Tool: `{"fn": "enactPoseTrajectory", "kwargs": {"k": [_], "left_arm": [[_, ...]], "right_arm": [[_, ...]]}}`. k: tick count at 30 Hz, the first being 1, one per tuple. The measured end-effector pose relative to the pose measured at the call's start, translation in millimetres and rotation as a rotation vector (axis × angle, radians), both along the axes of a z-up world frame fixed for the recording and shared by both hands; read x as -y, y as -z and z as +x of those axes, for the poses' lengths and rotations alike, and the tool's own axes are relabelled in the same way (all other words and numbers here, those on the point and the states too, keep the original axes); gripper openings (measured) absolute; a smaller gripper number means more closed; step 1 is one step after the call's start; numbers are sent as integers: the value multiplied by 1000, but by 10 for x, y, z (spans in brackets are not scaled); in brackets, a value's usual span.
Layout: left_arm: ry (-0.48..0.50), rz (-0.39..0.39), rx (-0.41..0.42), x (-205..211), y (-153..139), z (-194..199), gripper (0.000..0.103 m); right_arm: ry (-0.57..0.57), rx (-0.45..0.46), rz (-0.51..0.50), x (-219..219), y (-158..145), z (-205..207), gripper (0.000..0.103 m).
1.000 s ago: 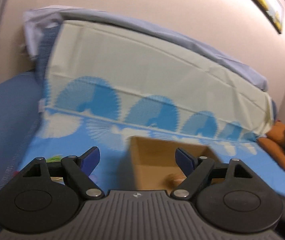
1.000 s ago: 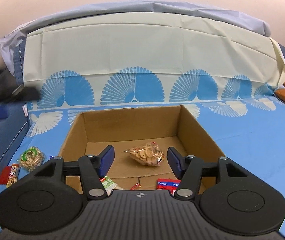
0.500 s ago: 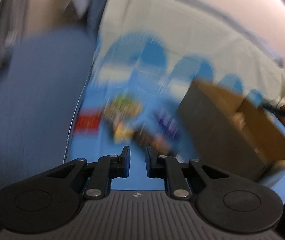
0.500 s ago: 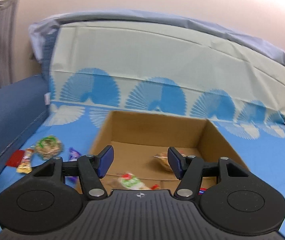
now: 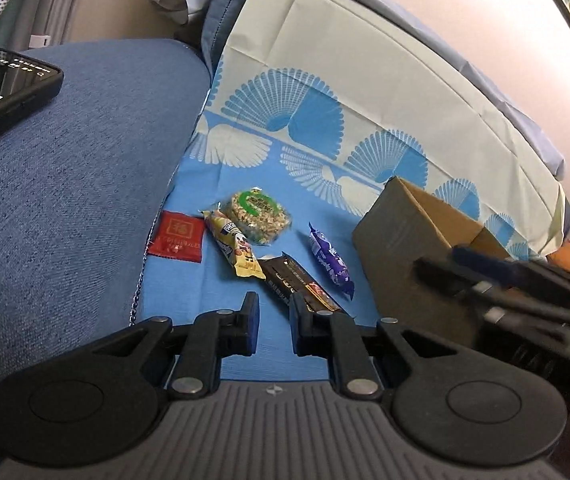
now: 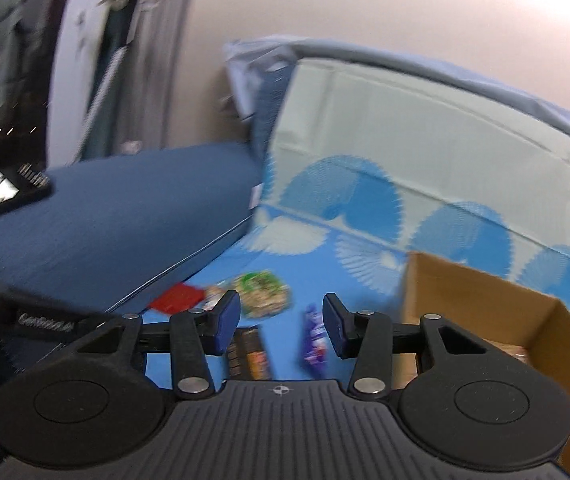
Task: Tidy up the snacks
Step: 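Move both tools toward the chocolate bars and yellow snack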
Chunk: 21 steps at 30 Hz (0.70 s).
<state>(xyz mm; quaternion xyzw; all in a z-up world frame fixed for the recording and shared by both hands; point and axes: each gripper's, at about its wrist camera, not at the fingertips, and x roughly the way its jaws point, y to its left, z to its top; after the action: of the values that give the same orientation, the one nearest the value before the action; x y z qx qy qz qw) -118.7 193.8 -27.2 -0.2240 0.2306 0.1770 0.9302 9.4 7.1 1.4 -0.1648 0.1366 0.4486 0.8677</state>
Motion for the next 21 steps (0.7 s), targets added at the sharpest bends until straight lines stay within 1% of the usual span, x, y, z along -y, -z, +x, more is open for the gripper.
{"fn": "enactPoseTrajectory", "kwargs": {"k": [2,3,4,5,6,7,8,9,11,13,16,18,21], "left_arm": [[1,-2,1,-6,-2,9,16],[1,-1,2,-5,-2,6,16],[1,-1,2,-7,1,4,16],[1,0,3,-13,3,4,16],[0,0,4,-12,4,3,16],[-1,0,4,-13,5,6,16],[-1,0,3,-15,5,5,16],[-1,-2,4,-16,5,2,16],[-3,-6,3,-35,-3,24,16],[-6,-10,-4,-75,-18,69,17],[-29,-7,-18,-177,-8,230,23],[-44,-9,-33,-246,7,424,33],[-73,-8,-65,-376,48,762,36]], "right_arm": [[-55,-49,-30,-101,40,-17,48],[-73,-71,-48,-163,49,-6,50],[-71,-82,-68,-218,51,15,51],[-67,-98,-94,-293,56,55,58],[-65,-127,-137,-404,67,123,62],[-65,-141,-161,-475,93,166,62],[-53,-142,-178,-561,121,223,64],[-40,-140,-189,-613,163,252,69],[-14,-167,-216,-732,296,352,70],[1,-185,-225,-755,444,392,70],[16,-182,-269,-816,605,395,70],[5,-182,-260,-852,606,411,70],[17,-195,-266,-896,623,485,73]]}}
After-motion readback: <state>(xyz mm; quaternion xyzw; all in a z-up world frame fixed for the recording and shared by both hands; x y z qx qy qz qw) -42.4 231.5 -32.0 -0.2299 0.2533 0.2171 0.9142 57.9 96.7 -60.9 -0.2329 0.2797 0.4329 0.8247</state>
